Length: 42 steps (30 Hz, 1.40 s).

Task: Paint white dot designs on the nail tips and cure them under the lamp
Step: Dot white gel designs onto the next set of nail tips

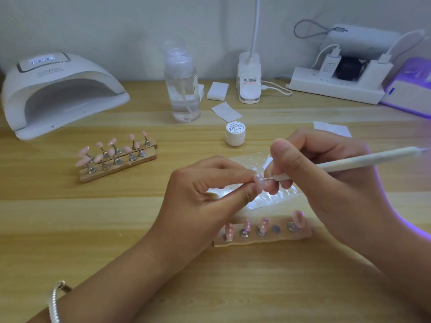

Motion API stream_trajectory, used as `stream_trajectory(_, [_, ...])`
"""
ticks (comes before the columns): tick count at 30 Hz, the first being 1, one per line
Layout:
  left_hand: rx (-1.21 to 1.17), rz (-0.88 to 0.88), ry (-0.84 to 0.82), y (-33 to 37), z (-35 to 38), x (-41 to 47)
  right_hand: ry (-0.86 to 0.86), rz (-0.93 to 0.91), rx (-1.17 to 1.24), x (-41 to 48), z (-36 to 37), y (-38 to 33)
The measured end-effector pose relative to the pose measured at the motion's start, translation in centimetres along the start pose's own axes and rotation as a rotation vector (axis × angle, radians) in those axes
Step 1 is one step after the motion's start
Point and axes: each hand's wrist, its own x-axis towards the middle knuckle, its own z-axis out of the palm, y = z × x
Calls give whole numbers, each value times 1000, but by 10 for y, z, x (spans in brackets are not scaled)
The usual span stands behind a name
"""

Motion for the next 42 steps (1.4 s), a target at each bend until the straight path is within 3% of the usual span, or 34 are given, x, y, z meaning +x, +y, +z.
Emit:
stream_trajectory(23, [14,-5,0,1,0,0,-5,-23,-39,1,0,2])
stream_trajectory(33, [-10,-49,37,-1,0,-2,15,-41,129,11,-8,-2])
stream_trajectory(39, [-20,-90,60,0,0,-2,205,11,-97,23,-26,7])
stream_trajectory(42, [-3,-127,66,-3,1,-2,206,46,-285,25,-34,20])
